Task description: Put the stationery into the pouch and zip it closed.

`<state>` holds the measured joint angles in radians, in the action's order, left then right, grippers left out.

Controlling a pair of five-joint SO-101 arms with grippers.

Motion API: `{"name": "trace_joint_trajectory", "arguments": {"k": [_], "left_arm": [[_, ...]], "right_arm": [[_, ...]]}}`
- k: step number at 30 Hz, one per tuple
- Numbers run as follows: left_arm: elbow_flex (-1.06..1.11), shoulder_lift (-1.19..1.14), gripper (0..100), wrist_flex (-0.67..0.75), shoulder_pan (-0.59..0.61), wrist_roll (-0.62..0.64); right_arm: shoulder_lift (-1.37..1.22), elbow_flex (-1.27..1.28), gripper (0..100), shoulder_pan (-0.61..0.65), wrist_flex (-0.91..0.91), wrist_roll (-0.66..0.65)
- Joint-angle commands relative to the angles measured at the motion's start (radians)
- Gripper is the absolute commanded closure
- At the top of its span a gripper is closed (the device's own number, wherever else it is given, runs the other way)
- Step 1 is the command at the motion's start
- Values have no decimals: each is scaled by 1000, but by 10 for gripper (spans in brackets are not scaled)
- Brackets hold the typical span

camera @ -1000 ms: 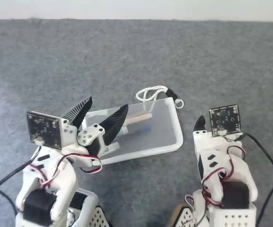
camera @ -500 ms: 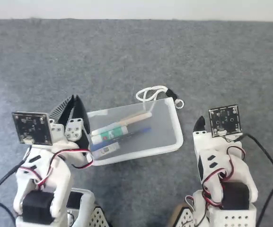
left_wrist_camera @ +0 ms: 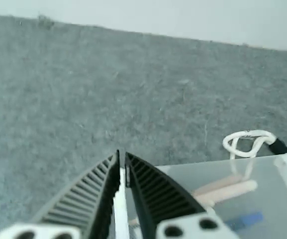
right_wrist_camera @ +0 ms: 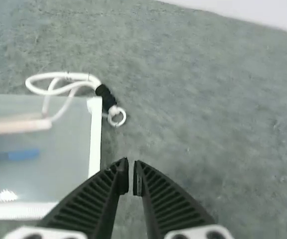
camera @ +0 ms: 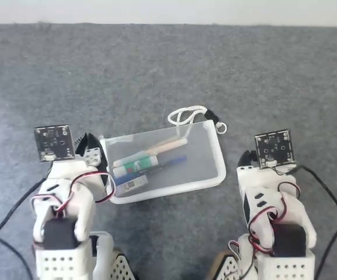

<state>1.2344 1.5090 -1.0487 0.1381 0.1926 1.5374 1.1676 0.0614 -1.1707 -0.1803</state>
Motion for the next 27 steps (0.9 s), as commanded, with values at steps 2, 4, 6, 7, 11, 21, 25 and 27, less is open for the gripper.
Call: {"name": "trace_joint_trajectory", "arguments": {"k": [2,4,6,7,11,21,25,27], "left_arm": [[85,5,988,121,6,-6],[137,5,988,161,6,-6],[193,5,988,206,6,-6],[217,5,988,230,6,-6],[300,5,989,319,6,-6],[358,5,989,351,5,-6],[404,5,989,351,5,-6],[412,5,990,351,6,-6]], "right_arm": [[12,94,991,-1,-7,2],[12,144,991,2,15,0],[12,184,991,2,39,3],[12,198,991,1,45,3],[12,241,991,2,48,3],[12,384,991,4,48,3],[12,439,991,4,48,3],[12,460,991,4,50,5]]}}
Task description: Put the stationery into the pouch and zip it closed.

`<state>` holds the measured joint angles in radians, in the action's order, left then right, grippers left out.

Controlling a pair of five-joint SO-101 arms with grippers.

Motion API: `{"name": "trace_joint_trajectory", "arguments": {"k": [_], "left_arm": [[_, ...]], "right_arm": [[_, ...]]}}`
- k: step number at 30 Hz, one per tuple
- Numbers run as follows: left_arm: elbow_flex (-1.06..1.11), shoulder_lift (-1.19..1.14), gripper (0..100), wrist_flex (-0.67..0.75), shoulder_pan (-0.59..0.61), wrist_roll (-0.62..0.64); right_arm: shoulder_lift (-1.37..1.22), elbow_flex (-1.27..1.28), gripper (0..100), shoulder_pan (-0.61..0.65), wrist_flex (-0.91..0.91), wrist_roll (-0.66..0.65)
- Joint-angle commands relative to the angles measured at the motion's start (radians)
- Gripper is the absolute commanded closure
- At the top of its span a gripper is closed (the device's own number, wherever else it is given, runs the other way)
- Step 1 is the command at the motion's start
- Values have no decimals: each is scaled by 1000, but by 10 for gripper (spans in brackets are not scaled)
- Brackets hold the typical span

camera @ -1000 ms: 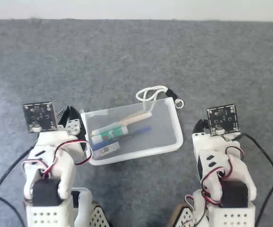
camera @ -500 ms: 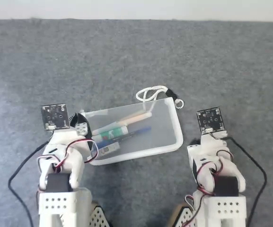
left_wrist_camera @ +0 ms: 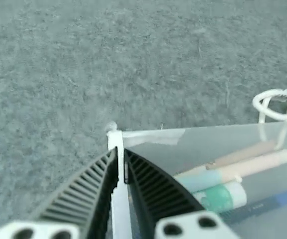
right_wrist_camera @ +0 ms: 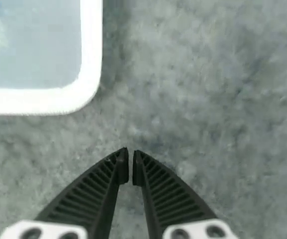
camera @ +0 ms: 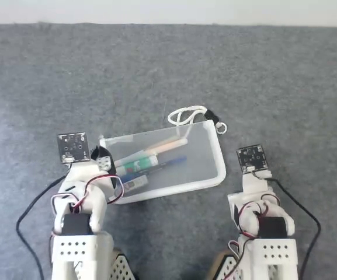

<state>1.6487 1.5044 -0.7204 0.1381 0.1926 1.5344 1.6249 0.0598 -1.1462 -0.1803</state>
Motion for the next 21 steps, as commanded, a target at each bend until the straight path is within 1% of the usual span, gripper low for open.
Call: {"name": "trace_joint_trajectory", "arguments": {"k": [1,4,6,9,21], "left_arm": [[-2,9,990,23,6,-6],[-4,9,991,23,3,-6],[-4,9,991,23,5,-6],[-2,9,991,20,6,-6],[7,9,991,17,5,-6]], "right_arm": [[15,12,991,5,28,5],[15,29,991,-2,62,18],[15,29,991,-2,68,64],[15,29,991,5,68,98],[15,28,991,-4,62,97]]}}
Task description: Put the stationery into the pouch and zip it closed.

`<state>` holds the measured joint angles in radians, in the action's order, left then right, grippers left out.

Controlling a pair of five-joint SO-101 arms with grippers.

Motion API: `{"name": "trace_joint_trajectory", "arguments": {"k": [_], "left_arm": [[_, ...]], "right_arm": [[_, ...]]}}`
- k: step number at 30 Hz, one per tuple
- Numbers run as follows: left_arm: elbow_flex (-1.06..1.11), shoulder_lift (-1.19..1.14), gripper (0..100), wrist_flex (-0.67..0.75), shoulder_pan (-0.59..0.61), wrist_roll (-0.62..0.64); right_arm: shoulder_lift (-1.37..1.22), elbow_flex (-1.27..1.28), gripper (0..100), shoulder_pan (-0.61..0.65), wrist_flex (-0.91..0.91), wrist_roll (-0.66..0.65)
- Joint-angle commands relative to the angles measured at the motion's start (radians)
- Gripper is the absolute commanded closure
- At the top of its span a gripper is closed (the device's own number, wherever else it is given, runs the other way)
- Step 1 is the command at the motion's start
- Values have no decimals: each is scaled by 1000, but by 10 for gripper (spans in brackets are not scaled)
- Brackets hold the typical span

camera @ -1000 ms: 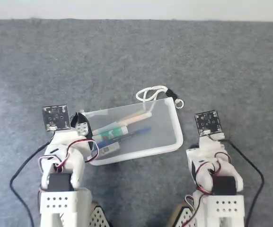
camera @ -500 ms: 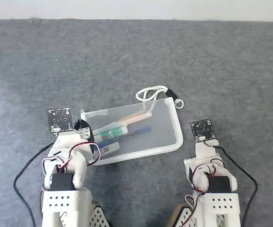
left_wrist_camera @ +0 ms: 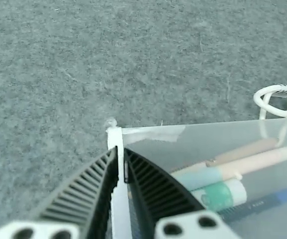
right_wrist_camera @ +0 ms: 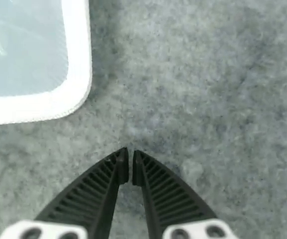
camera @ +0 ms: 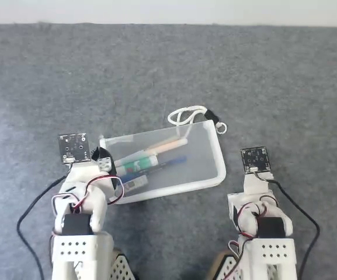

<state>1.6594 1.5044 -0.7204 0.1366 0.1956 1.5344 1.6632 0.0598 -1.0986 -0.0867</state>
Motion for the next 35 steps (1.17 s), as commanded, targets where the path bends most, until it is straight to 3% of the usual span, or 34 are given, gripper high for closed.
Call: {"name": "trace_joint_trajectory", "arguments": {"k": [1,8,13,35], "left_arm": [[5,9,991,17,6,-9],[33,6,990,15,8,-8],[33,9,989,-98,8,-8],[33,9,989,-97,8,-6]], "right_arm": [[15,-11,991,-4,18,3],[15,-11,991,-4,18,3],[15,-11,991,-4,18,3],[15,-11,991,-4,18,2]]}}
